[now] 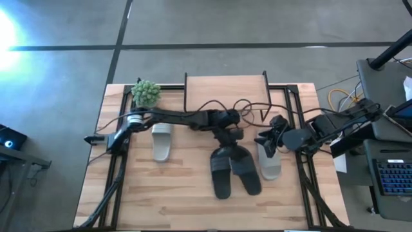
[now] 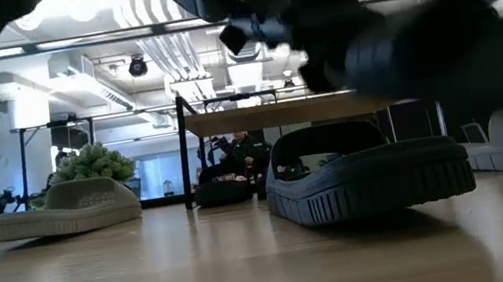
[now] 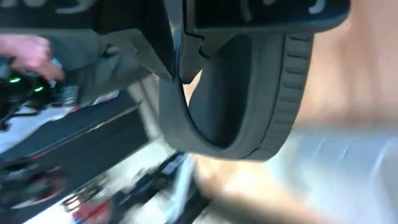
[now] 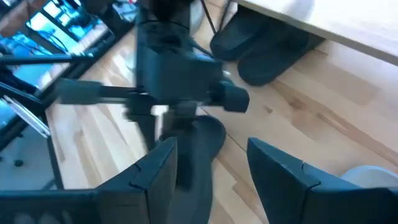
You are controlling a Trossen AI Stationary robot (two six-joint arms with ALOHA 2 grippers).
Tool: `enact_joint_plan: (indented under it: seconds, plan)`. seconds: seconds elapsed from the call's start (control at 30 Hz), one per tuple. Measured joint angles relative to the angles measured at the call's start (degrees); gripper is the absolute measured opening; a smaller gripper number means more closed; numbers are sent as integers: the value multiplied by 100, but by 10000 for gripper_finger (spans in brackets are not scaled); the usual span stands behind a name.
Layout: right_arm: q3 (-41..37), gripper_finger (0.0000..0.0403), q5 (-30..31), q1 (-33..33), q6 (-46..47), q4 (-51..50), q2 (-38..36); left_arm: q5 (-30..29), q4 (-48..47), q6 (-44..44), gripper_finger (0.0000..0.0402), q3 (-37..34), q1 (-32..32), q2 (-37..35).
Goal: Pick and place slides into the shelf
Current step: Move the black slide to the center of the table, then adjust the black slides on the table
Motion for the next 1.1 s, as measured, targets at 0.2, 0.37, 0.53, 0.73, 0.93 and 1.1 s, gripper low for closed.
enact_joint_plan:
  seconds: [0.2,0.37,0.53,0.73,0.93,1.1]
  plan:
    - [-10,187,-36,79,1,-46,83,-1340,-1224,791,15,574,6,378]
    - [-15,187,-117,87,2,-126,80,-1800,-859,790,71,586,-7,232]
    - [-39,187,-127,87,2,-205,77,-2330,-1042,789,150,585,-6,-51]
    - [-45,187,-163,89,153,-414,80,-2608,-1983,798,215,575,7,-610]
    - [-55,187,-163,100,196,-680,82,-3203,-3298,928,184,-168,-486,-1876]
    - [-89,187,-155,98,197,-759,88,-3766,-3088,374,95,-1372,-994,-2484]
